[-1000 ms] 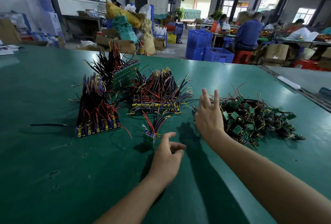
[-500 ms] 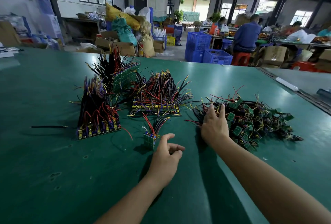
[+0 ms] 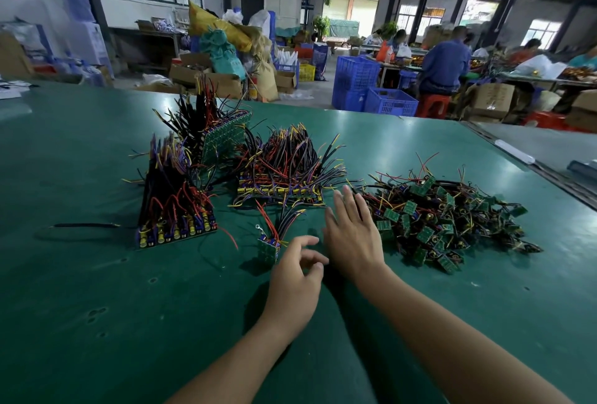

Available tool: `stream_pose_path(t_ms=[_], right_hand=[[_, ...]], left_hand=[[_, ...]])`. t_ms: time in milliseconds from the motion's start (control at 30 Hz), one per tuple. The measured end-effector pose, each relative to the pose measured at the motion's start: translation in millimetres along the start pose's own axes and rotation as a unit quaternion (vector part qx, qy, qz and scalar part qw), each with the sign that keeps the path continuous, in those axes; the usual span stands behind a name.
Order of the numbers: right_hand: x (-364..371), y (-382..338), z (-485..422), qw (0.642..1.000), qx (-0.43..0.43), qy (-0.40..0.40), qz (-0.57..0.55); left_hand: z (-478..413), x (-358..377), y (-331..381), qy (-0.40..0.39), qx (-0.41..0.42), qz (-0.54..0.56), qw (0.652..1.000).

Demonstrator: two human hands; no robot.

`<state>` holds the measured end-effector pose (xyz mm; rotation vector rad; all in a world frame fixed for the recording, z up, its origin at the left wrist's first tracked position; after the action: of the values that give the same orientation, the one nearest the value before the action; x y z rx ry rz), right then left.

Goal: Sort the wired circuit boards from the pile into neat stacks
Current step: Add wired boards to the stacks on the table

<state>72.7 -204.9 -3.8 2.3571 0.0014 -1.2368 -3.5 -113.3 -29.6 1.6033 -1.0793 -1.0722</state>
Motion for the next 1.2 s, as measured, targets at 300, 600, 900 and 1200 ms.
stream_pose_path(t_ms=[300,600,900,1200], right_hand=[[22.2,5.3,26.0,0.784,0.271,-0.077,-0.553],[22.0,-29.5,45.0,0.694,0.234,-0.173,-0.658],[23.9,-26.6,68.3,0.388,0.352,-0.166,-0.836],[16.9,-17.7,65.2,0.392,0.302,-0.139,-0.858]], left_hand=[[-10.9,-89.3,3.0,0.304,0.007,-0.075,0.950],[-26.1,-58.1,-15.4,0.102,-0.023,-0.281,0.954],[-18.4,-48.3,-8.1,0.100,-0.016,0.009,0.995],[0.3,-10.8,17.2,-0.052,0.051,0.133,0.988]])
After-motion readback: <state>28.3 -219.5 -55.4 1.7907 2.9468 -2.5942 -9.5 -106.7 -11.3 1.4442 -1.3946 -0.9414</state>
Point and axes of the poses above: each hand's wrist, its own z-axis away from the middle knuckle, its own x-axis out of the palm, y = z × x, the point moved 9 cm from there along -z, towards the middle knuckle, and after that the axes turned 1 degree about y, right-handed, at the moved point
